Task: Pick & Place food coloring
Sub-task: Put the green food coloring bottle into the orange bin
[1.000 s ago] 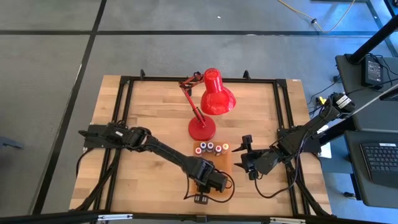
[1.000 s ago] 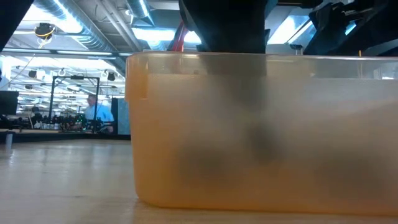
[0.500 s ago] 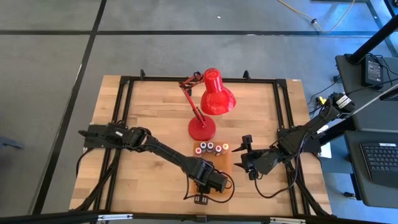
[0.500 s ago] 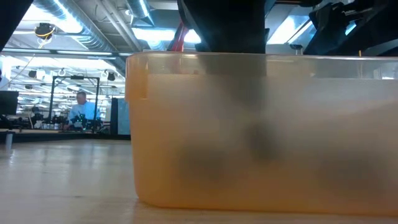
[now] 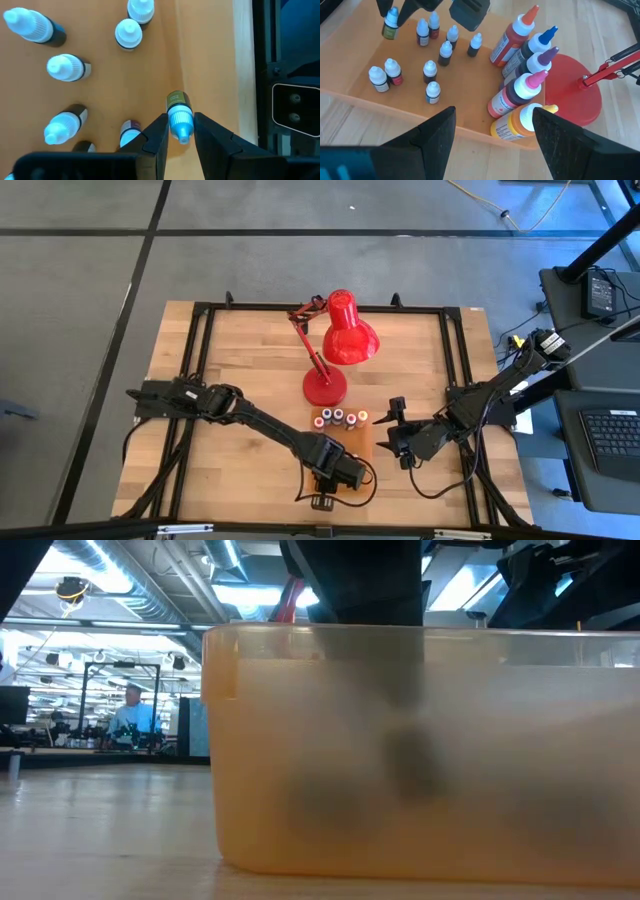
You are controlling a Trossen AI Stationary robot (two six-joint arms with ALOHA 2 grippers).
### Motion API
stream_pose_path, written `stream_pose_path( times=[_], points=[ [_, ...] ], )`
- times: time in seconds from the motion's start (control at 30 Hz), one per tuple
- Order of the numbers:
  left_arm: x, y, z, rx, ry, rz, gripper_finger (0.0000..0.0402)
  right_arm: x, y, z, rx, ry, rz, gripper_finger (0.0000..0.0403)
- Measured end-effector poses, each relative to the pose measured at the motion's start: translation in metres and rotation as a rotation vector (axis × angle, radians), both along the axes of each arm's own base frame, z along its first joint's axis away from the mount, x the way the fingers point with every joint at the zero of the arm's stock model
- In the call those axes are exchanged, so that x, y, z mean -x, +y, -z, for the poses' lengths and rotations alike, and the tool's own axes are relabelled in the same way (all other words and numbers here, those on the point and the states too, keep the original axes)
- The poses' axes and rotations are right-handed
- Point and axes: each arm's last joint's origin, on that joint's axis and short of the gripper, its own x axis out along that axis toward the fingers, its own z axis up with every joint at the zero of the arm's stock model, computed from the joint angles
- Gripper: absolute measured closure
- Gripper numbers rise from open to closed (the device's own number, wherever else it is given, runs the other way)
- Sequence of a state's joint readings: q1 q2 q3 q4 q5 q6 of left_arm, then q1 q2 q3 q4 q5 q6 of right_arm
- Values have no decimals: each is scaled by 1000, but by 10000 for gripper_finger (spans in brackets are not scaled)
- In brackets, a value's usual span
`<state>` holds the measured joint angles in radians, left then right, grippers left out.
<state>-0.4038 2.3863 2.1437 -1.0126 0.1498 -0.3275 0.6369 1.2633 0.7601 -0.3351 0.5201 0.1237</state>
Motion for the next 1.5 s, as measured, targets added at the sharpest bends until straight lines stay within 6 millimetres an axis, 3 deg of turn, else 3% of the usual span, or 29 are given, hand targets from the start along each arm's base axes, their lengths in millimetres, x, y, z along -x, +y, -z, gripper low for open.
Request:
stream_pose_path(
  times=[0.6, 0.9, 1.5],
  points=[
    [1, 1, -4, 0, 0, -4, 254, 0, 0, 0, 1, 0, -1, 138],
    [5, 5, -31, -67, -99, -2, 258, 0, 0, 0, 4, 2, -1, 138],
    [-2, 2, -23, -139, -182, -139, 267, 0, 0, 0, 4, 4, -1, 138]
  ],
)
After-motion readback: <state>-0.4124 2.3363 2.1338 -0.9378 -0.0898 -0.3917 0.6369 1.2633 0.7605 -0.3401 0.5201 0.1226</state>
